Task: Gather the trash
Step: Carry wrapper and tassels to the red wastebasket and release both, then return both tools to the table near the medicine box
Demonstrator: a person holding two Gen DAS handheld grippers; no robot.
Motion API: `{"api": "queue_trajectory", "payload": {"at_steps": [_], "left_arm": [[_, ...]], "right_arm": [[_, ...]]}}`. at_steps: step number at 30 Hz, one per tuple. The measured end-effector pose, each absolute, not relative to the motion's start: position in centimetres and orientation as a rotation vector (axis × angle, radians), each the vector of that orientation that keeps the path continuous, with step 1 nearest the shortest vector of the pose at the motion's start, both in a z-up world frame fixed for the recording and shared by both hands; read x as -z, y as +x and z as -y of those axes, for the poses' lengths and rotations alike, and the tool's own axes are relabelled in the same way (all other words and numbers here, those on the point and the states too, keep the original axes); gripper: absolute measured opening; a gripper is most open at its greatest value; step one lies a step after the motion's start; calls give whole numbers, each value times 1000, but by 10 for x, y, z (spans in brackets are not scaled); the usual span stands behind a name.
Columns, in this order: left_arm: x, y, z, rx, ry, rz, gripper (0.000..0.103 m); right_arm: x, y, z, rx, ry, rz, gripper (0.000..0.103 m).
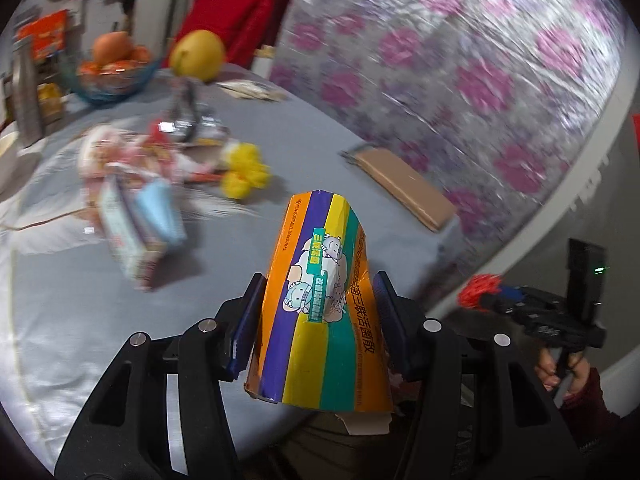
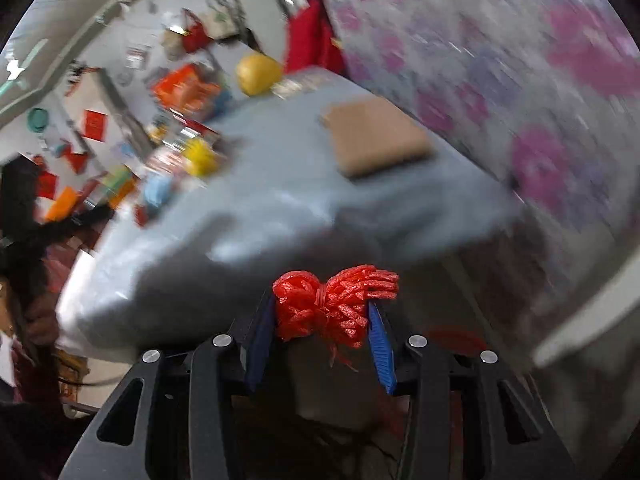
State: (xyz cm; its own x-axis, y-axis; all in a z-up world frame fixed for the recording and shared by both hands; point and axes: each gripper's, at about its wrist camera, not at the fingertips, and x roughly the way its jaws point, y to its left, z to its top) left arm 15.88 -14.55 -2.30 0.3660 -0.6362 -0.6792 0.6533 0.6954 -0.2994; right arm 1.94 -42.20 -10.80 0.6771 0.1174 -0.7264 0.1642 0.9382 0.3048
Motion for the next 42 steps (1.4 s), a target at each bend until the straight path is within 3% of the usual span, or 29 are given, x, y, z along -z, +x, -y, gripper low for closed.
{"api": "queue_trajectory", "payload": {"at_steps": [5,7,9,14,28,30,32,34,42], "left_arm": [[32,144,191,909,67,-893,54],[36,139,210,933,96,-909,54],[39,134,226,954,124,-922,54],[46,120,265,1015,192,-943,54],[90,73,389,1232,369,-1052,58],[98,66,403,1248,401,-1062,62],[102,60,411,1224,440,-1057,79],[99,59,409,1217,438,-1035,84],[70,86,363,1077,343,-945,92]], "right_arm": [[182,10,460,129,403,-998,50],[206,9,473,161,443,-1049,61],[213,4,488,167,512,-1031,62],[188,-11,505,201,502,-922,74],[125,-49,544,345,440,-701,76],[117,-56,548,354,446,-677,76],[109,-61,550,355,447,-654,77],[106,-63,547,343,440,-641,78],[102,-50,522,262,434,-638,79]]}}
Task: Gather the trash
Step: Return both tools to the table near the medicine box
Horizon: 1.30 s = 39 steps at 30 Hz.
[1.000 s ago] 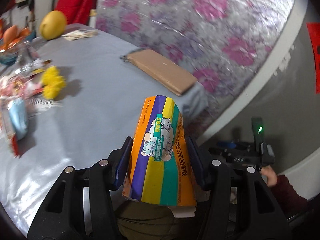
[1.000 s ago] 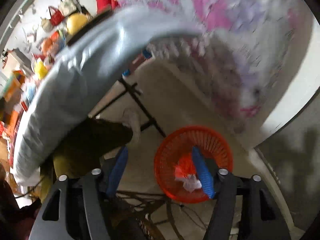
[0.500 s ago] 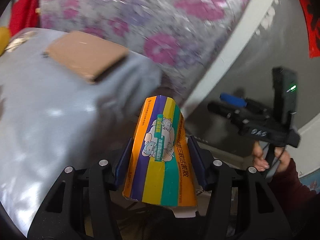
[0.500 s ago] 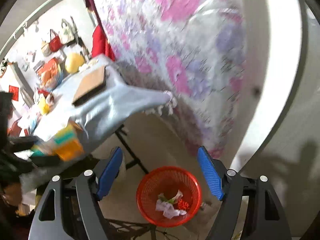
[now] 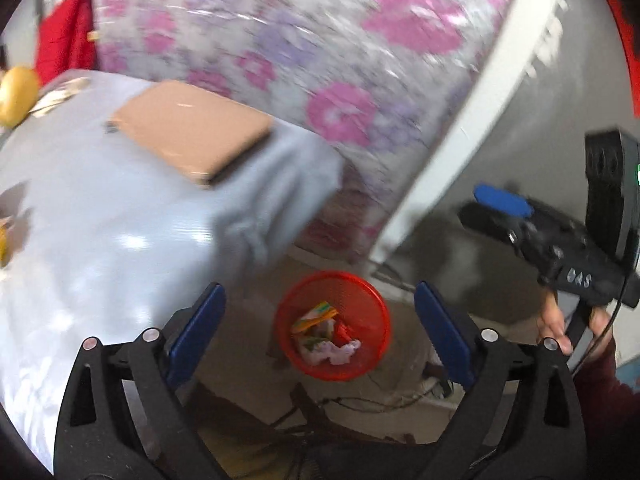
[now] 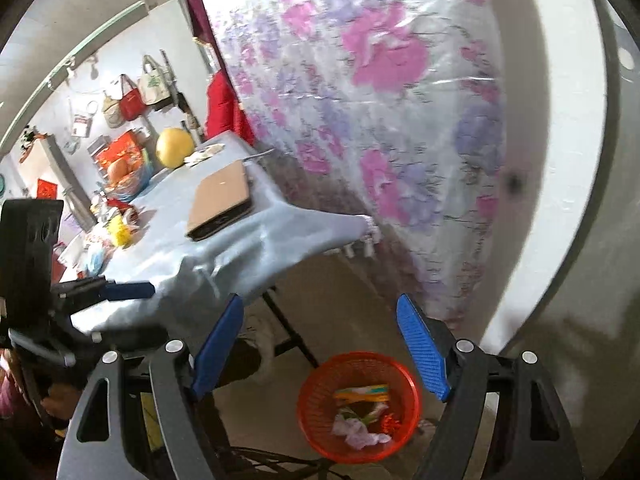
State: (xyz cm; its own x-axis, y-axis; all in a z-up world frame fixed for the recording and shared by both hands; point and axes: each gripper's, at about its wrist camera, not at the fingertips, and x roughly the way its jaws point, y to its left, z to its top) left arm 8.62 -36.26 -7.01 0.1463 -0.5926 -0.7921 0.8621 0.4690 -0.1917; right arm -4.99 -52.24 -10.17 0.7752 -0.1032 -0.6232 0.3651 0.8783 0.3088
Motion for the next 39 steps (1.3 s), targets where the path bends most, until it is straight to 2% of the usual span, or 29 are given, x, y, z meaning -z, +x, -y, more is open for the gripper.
{"api": "queue_trajectory", "payload": {"at_steps": [16,22,30,39], "left_arm": [[44,141,231,802,94,-876,93],[43,158,167,676,27,-840,94],[58,203,75,473,-138,-877,94],[62,265,64,420,-148,-917,94]], "right_arm": [[75,-18,449,122,333,-625,92],[68,0,425,54,330,-618,94],[71,36,388,-41,338,-648,95],[75,66,353,-90,317,-701,95]]}}
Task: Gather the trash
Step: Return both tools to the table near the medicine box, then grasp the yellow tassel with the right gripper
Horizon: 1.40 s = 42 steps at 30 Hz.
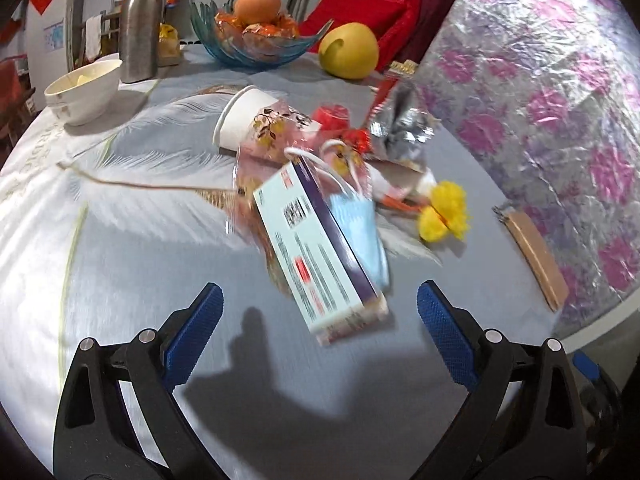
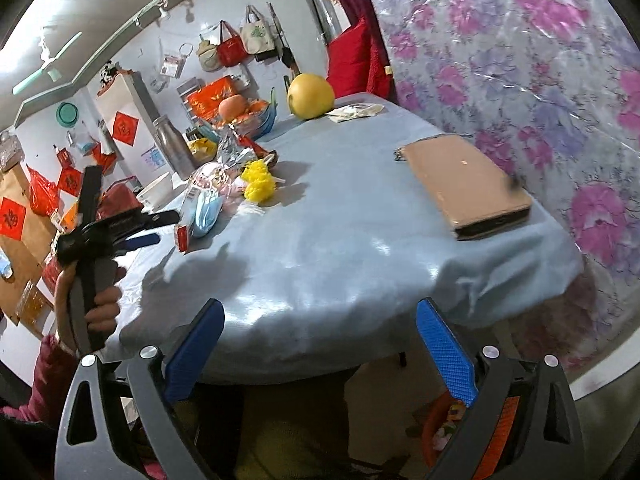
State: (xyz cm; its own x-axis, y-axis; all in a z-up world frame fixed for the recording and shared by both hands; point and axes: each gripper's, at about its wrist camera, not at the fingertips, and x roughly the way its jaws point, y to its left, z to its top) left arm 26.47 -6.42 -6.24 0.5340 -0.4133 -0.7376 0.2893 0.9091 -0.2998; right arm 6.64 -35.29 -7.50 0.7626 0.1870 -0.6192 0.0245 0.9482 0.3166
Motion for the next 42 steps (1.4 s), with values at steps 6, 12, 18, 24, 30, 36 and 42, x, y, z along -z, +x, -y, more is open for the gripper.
{"api": "queue_trajectory", "payload": {"at_steps": [6,12,18,24,30,36,42], "left_arm": [[72,284,60,280,-15,-920,94],[74,268,24,110,162,-835,94],[79,267,3,169,69,-867,95],[79,262,14,211,110,-851,96],[81,258,35,224,236,-838,96],[82,257,37,236,254,-831,96],[82,261,32,236,224,-850,96]], "right_arm": [[72,77,341,-89,286,-709,95],[73,96,327,-126,280,-717,95],[76,135,303,-170,272,-726,95],[80,175,284,-172,251,-746,95],[86,221,272,-143,230,-777,95],[84,258,264,-122,195,-772,95],[83,287,259,-124,189,-776,86]]}}
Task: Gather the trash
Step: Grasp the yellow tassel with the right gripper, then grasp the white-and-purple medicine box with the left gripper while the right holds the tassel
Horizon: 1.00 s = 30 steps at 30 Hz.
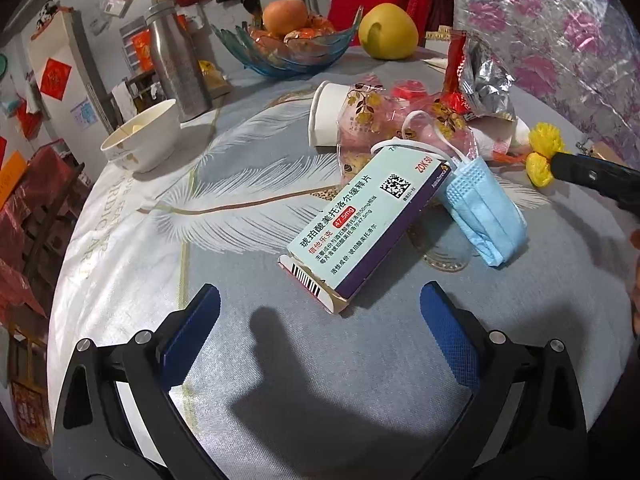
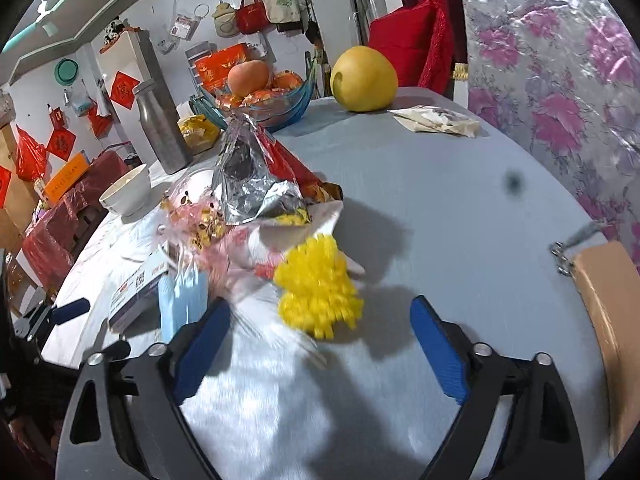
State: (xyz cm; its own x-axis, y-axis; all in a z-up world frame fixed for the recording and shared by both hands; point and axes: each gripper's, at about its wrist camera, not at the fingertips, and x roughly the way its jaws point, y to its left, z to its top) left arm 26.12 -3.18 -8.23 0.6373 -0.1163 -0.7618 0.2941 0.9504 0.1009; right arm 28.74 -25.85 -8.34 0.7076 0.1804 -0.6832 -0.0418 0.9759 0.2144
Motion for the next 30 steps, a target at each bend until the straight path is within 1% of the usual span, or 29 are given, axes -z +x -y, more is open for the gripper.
{"api": "queue_trajectory", "payload": {"at_steps": [8,11,13,17,23,27,30], "left_arm": [[82,262,32,242,221,-852,96],[82,261,32,238,222,-848,96],[82,260,32,234,222,-843,96],[82,259,33,236,222,-839,96],[81,268,40,291,249,-861,96],[74,282,55,307,344,-804,96],[81,300,58,311,361,-831,96]], "right_arm": [[93,311,263,-134,252,-833,72],[97,313,263,-148,264,-851,58],[99,314,263,-171,281,-862,34],[97,311,263,-189,286,-840,34],[99,316,262,-190,280,-866,34],[100,317,261,-193,280,-869,35],[100,317,261,-195,281,-869,36]]}}
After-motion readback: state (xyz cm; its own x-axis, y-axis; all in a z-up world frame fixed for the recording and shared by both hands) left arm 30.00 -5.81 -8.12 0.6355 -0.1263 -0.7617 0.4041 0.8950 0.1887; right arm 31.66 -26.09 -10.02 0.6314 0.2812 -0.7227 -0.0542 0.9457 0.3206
